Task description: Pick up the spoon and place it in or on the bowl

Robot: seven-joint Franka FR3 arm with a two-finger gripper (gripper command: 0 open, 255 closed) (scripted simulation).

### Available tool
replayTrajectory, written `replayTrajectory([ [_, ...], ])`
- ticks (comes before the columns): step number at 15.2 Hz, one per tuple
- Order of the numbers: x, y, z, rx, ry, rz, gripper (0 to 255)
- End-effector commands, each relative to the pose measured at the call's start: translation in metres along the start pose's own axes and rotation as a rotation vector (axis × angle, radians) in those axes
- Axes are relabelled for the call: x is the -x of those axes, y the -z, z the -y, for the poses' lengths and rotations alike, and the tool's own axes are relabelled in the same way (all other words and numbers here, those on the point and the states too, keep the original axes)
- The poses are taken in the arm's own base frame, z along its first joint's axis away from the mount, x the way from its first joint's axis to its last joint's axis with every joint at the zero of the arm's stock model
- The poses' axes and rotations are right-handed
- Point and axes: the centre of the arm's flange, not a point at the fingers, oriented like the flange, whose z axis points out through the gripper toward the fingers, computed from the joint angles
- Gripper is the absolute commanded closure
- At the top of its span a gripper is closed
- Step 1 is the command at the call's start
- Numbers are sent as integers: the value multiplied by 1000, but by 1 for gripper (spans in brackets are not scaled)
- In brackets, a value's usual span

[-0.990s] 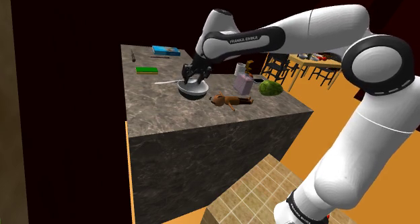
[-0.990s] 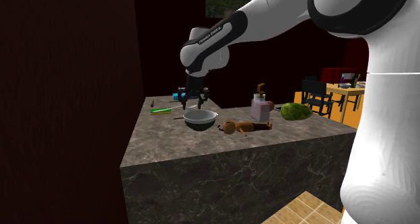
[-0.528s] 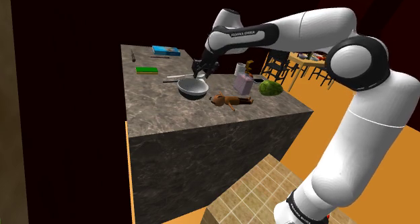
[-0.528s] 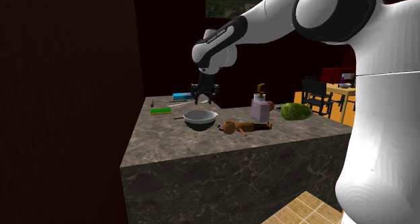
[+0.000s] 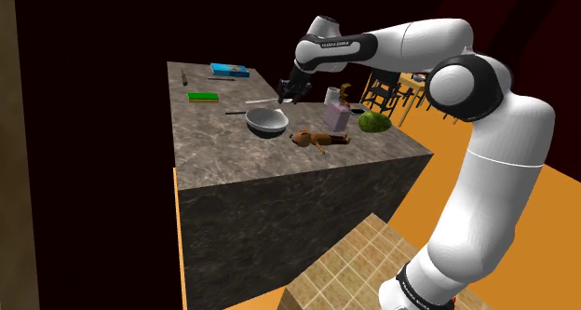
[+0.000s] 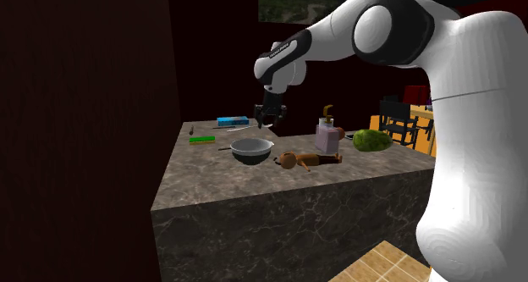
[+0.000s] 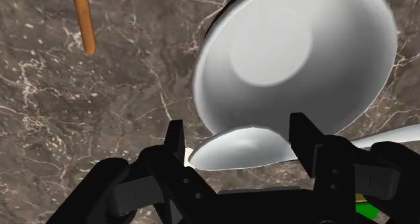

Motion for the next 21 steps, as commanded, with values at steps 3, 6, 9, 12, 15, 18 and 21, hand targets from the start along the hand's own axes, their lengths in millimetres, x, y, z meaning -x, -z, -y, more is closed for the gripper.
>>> replayTrajectory([
  [3, 4, -19, -3, 0, 1, 0, 255],
  [6, 9, -35, -4, 0, 1, 0, 255],
  [9, 13, -50, -5, 0, 1, 0, 255],
  [12, 17, -63, -6, 0, 1, 0, 255],
  [15, 17, -63, -6, 0, 1, 0, 255],
  [18, 17, -63, -6, 0, 1, 0, 255],
  [21, 17, -63, -6, 0, 1, 0, 0],
])
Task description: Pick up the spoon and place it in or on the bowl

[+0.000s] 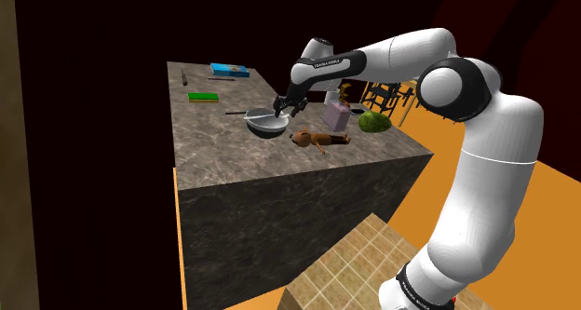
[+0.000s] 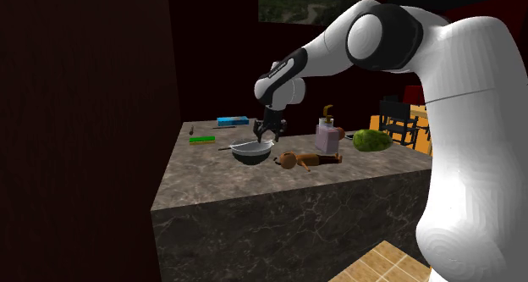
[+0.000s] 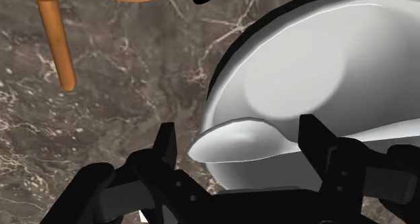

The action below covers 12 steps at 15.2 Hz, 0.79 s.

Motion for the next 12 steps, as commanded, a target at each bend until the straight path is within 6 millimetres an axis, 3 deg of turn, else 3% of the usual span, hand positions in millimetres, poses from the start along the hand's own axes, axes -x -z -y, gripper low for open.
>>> replayTrajectory([
  [1, 0, 0, 0, 0, 0, 0, 0],
  [5, 0, 0, 0, 0, 0, 0, 0],
  [9, 0, 50, 0, 0, 0, 0, 0],
  [12, 0, 50, 0, 0, 0, 0, 0],
])
